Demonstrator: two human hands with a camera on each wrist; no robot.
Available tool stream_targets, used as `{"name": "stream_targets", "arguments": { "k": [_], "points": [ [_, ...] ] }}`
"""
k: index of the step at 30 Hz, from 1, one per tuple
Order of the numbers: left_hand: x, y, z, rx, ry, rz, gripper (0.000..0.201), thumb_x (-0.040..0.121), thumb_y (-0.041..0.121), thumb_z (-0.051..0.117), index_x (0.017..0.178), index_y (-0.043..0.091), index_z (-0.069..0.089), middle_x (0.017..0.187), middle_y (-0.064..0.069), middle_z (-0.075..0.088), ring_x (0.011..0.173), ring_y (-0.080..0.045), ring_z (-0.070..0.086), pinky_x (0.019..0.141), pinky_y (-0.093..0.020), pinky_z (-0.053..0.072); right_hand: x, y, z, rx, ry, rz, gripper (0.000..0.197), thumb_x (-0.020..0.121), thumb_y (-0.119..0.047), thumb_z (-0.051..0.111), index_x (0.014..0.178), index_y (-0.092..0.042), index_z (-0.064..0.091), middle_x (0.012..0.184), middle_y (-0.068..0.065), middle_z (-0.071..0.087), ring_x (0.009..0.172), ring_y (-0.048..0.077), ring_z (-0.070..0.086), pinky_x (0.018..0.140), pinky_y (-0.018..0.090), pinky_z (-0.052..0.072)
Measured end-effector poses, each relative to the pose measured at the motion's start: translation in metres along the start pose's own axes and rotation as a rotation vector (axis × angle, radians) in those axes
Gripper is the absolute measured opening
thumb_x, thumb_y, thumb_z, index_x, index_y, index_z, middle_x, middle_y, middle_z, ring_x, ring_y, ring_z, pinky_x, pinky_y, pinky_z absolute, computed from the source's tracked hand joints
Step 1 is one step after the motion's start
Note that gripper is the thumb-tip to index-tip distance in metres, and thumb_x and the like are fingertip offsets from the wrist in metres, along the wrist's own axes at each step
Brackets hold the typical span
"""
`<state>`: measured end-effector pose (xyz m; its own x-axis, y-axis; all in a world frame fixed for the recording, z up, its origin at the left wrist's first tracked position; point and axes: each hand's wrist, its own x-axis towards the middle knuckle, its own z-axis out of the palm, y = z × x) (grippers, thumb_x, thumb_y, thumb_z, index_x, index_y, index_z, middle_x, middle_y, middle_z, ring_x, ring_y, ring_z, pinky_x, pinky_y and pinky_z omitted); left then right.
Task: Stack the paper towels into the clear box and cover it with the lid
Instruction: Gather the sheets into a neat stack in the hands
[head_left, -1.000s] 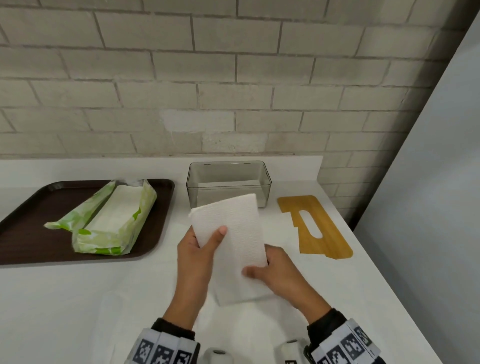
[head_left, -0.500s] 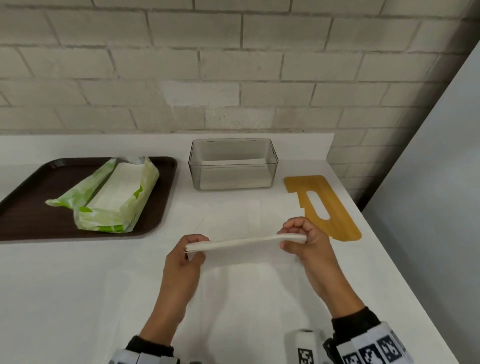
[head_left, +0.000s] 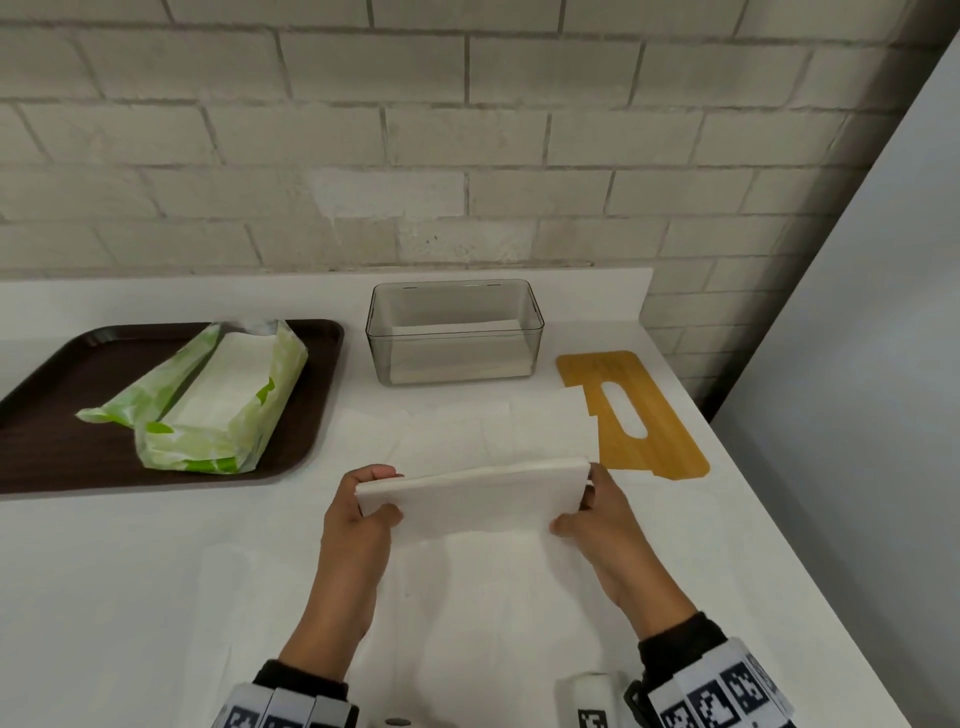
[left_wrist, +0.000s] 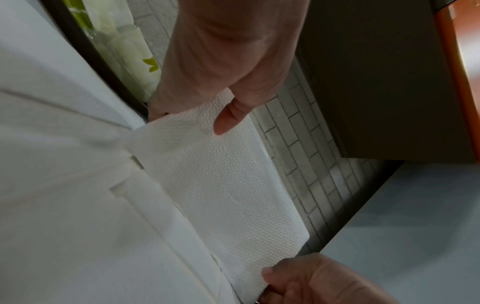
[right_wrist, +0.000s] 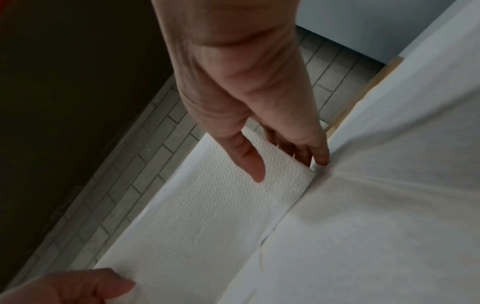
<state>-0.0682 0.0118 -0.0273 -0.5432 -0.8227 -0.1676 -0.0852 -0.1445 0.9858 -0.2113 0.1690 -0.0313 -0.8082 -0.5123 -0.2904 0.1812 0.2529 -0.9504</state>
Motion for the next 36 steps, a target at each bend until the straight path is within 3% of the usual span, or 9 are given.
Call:
{"name": "stream_targets", "arguments": {
  "k": [4,8,10,13,17,22,29,33,36],
  "points": [
    [0.005,-0.005,0.001,0.049,-0.003,-0.033,0.028,0.09,-0.005,0.048,0.109,0.014,0.057,0.106,-0.009,0.062,0.099,-0.029,0.057,0.08,-0.033,0.044,0.001,0.003,0.002,-0.034,0.036,0.004,0.039,0.084,0.009,0.055,0.11,-0.02,0.051,0.104,0.0,0.059,0.094,0.015,0.055,0.08,0.026,0.043],
    [0.005,0.0,-0.014,0.146,-0.021,-0.052,0.024,0.087,-0.003,0.056,0.103,0.015,0.059,0.101,-0.009,0.066,0.091,-0.025,0.062,0.075,-0.032,0.047,-0.003,-0.017,-0.009,0.0,0.002,-0.071,0.02,0.086,0.002,0.058,0.097,-0.015,0.061,0.1,0.0,0.068,0.094,0.016,0.062,0.084,0.028,0.049],
    [-0.001,0.009,-0.022,0.349,-0.15,-0.027,0.025,0.081,-0.001,0.065,0.095,0.02,0.059,0.094,-0.009,0.068,0.082,-0.022,0.063,0.069,-0.03,0.049,-0.007,-0.038,-0.015,0.069,-0.005,-0.17,0.02,0.083,0.004,0.061,0.09,-0.015,0.063,0.098,0.004,0.07,0.095,0.024,0.065,0.085,0.034,0.052],
    [-0.015,0.031,-0.014,0.617,-0.354,0.101,0.027,0.076,0.013,0.075,0.088,0.031,0.059,0.09,0.004,0.068,0.085,-0.012,0.064,0.073,-0.023,0.051,-0.015,-0.074,-0.016,0.159,-0.074,-0.351,0.026,0.08,0.006,0.063,0.078,-0.02,0.059,0.084,-0.001,0.066,0.08,0.017,0.063,0.066,0.025,0.052],
    [-0.03,0.05,0.018,0.271,-0.273,0.303,0.027,0.083,0.017,0.069,0.099,0.036,0.061,0.098,0.014,0.07,0.088,-0.002,0.067,0.071,-0.016,0.053,-0.024,-0.101,0.004,0.284,-0.14,-0.503,0.027,0.077,0.005,0.067,0.088,-0.018,0.058,0.084,-0.002,0.063,0.074,0.01,0.062,0.06,0.019,0.05],
    [-0.028,0.038,0.038,-0.047,-0.114,0.298,0.028,0.087,0.009,0.064,0.102,0.031,0.061,0.097,0.013,0.071,0.087,-0.002,0.068,0.068,-0.015,0.053,-0.026,-0.066,0.033,0.123,-0.095,-0.388,0.029,0.086,-0.009,0.062,0.108,-0.028,0.057,0.11,-0.003,0.067,0.103,0.015,0.064,0.088,0.033,0.055],
    [-0.021,0.031,0.051,-0.014,-0.094,0.316,0.047,0.087,-0.009,0.048,0.11,0.033,0.046,0.104,0.017,0.058,0.096,0.0,0.058,0.068,-0.009,0.051,-0.016,-0.052,0.04,0.053,0.01,-0.444,0.038,0.088,-0.008,0.059,0.103,-0.041,0.047,0.109,-0.015,0.059,0.102,0.003,0.058,0.08,0.016,0.052],
    [-0.015,0.019,0.053,0.019,-0.104,0.234,0.049,0.084,-0.011,0.046,0.096,0.037,0.046,0.098,0.016,0.056,0.086,0.0,0.057,0.058,-0.008,0.046,-0.011,-0.035,0.044,-0.069,-0.004,-0.362,0.043,0.088,-0.004,0.055,0.115,-0.035,0.043,0.112,-0.009,0.057,0.1,0.003,0.055,0.073,0.009,0.047],
    [-0.012,0.01,0.053,0.049,-0.138,0.171,0.047,0.089,-0.006,0.045,0.093,0.04,0.044,0.097,0.018,0.054,0.087,0.002,0.054,0.061,-0.01,0.041,-0.008,-0.024,0.048,-0.125,-0.006,-0.309,0.037,0.09,-0.005,0.053,0.115,-0.032,0.046,0.112,-0.007,0.058,0.105,0.009,0.057,0.072,0.007,0.044]
  ]
}}
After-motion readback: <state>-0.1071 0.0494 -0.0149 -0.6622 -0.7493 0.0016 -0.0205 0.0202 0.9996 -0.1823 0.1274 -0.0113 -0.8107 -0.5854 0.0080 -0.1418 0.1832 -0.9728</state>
